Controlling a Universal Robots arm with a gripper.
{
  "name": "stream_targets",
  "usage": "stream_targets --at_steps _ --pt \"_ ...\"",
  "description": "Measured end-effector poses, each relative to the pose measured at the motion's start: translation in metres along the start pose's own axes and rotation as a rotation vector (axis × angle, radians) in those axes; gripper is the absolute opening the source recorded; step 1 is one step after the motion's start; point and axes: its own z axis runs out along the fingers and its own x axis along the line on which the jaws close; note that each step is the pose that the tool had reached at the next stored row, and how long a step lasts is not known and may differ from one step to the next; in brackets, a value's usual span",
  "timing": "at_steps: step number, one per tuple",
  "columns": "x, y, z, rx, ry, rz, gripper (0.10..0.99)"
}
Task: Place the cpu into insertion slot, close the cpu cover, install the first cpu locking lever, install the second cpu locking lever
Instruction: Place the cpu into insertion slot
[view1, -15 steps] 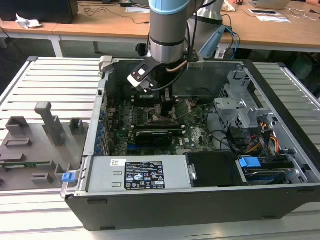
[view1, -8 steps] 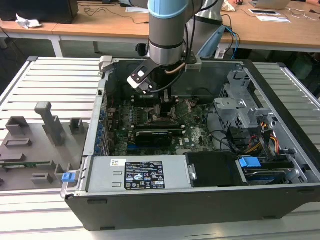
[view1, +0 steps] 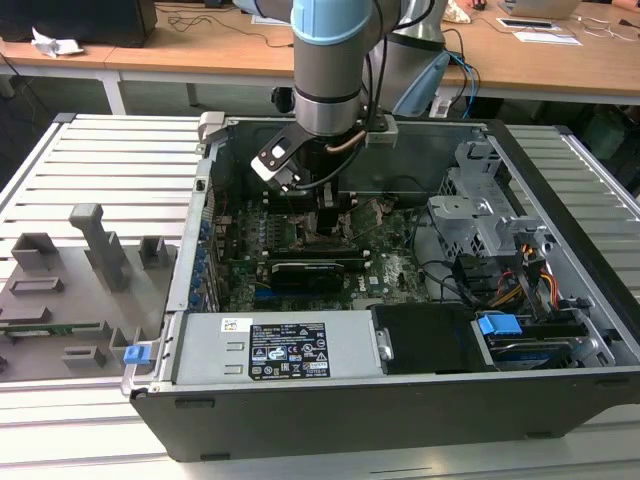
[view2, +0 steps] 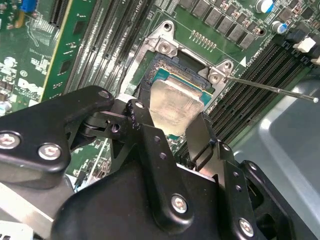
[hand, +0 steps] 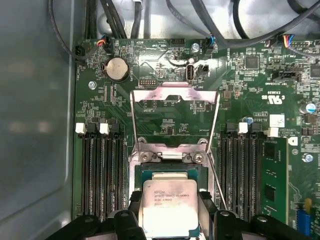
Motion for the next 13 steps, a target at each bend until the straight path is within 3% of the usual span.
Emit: stream_targets --at_steps 7,13 --pt "0.0003 -0.0006 0.0082 0.0 -0.001 0.01 0.525" --pt "0.0002 -0.0007 0.0107 0.0 -0.0012 0.01 0.525"
